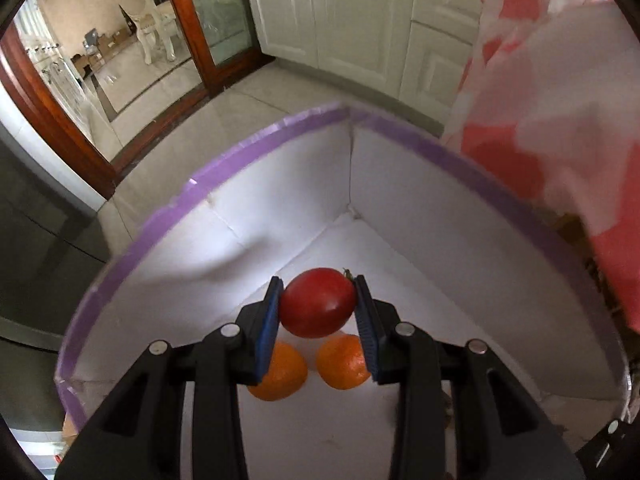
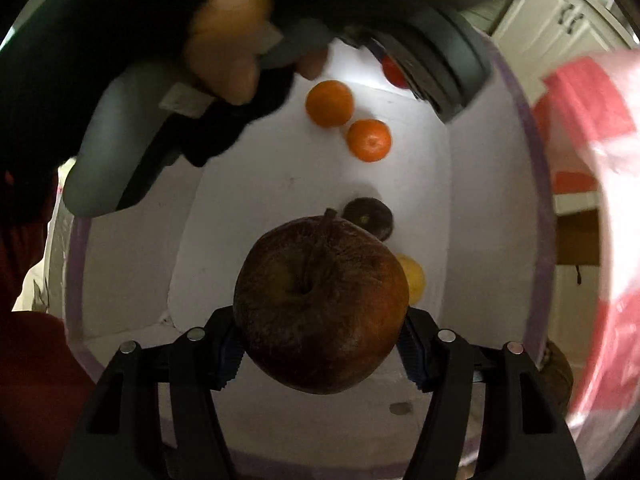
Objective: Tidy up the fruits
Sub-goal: 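Open the right gripper to drop the apple while the left drops the tomato, then move both open grippers back toward the fruits on the checked cloth, then grasp the dark round fruit lying apart on the cloth with the right gripper, then grasp the dark oval plum with the left gripper while the right holds its dark fruit, then carry both dark fruits in the grippers over the white box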
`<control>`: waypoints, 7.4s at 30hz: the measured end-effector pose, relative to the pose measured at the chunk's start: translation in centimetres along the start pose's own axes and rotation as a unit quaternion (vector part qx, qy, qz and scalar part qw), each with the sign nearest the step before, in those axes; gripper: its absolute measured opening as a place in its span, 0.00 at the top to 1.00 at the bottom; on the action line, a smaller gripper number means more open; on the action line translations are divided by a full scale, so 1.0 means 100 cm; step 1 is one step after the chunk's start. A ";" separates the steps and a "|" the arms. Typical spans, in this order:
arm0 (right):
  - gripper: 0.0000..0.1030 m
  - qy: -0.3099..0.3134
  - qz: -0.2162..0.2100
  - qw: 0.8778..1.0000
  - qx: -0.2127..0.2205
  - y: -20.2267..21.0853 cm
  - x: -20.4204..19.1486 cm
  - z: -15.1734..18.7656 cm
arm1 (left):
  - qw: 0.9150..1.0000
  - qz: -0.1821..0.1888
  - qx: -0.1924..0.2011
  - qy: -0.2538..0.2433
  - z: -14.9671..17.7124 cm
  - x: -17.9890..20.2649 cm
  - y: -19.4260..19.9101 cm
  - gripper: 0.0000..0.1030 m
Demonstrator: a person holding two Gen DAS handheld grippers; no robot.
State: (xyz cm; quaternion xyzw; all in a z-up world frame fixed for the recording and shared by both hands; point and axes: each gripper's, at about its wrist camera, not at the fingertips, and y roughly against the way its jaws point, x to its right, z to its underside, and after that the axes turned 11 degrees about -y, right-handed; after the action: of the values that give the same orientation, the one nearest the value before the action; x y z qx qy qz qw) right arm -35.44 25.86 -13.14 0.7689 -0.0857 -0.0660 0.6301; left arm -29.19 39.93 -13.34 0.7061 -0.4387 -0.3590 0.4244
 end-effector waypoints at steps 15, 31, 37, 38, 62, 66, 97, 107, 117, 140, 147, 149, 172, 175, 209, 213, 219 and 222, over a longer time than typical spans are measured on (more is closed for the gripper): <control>0.39 0.084 0.022 0.996 -0.019 -0.026 -0.042 -0.001 | 0.999 0.016 -0.040 -0.033 0.002 0.006 -0.036 0.64; 0.22 0.071 0.019 0.979 0.192 0.105 -0.035 0.017 | 0.996 -0.074 0.036 -0.031 -0.013 -0.004 0.058 0.09; 0.16 0.001 0.055 0.924 0.379 0.236 0.004 0.055 | 0.957 -0.246 0.151 -0.008 -0.041 0.009 0.170 0.05; 0.16 -0.014 0.068 0.914 0.399 0.251 0.016 0.065 | 0.951 -0.255 0.174 0.001 -0.046 0.013 0.188 0.01; 0.16 -0.607 0.189 0.689 0.348 0.262 0.485 0.351 | 0.946 0.192 0.261 0.006 -0.323 0.426 0.149 0.02; 0.16 -0.636 0.167 0.676 0.333 0.252 0.529 0.361 | 0.936 0.255 0.239 0.033 -0.330 0.418 0.125 0.02; 0.60 -0.657 0.174 0.660 0.321 0.229 0.612 0.321 | 0.945 0.232 0.230 -0.014 -0.325 0.411 0.115 0.02; 0.60 -0.670 0.096 0.632 0.376 0.216 0.589 0.327 | 0.947 0.216 0.234 -0.043 -0.327 0.423 0.118 0.02; 0.60 -0.674 0.083 0.631 0.376 0.215 0.595 0.329 | 0.962 0.201 0.165 -0.079 -0.379 0.454 0.084 0.31; 0.60 -0.682 0.068 0.616 0.388 0.212 0.597 0.338 | 0.953 0.162 0.229 -0.120 -0.339 0.451 0.117 0.58; 0.60 -0.694 0.078 0.598 0.393 0.215 0.593 0.345 | 0.952 0.162 0.238 -0.103 -0.297 0.415 0.135 0.58; 0.60 -0.693 0.078 0.598 0.395 0.217 0.586 0.345 | 0.952 0.166 0.238 -0.097 -0.285 0.405 0.140 0.58; 0.60 -0.622 -0.038 0.674 0.397 0.228 0.370 0.281 | 0.951 0.148 0.260 -0.077 -0.149 0.277 0.187 0.58; 0.60 -0.594 -0.041 0.701 0.393 0.233 0.349 0.260 | 0.953 0.135 0.261 -0.078 -0.137 0.261 0.189 0.58; 0.60 -0.140 0.025 0.957 0.252 0.154 0.076 0.035 | 0.977 0.031 0.194 0.086 0.007 0.009 0.158 0.58; 0.60 -0.060 0.027 0.976 0.207 0.118 0.035 0.025 | 0.983 0.020 0.141 0.114 0.029 -0.015 0.127 0.58; 0.60 -0.010 0.031 0.991 0.132 0.059 0.011 0.018 | 0.990 0.005 0.049 0.132 0.051 -0.025 0.067 0.58; 0.60 -0.003 0.028 0.995 0.100 0.039 0.007 0.020 | 0.989 0.010 0.013 0.144 0.058 -0.027 0.043 0.58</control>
State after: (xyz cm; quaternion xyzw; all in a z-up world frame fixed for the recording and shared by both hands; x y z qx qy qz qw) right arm -35.37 23.06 -9.70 0.8251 -0.1156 -0.0418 0.5514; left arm -36.59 39.66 -11.24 0.7515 -0.3841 -0.2439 0.4777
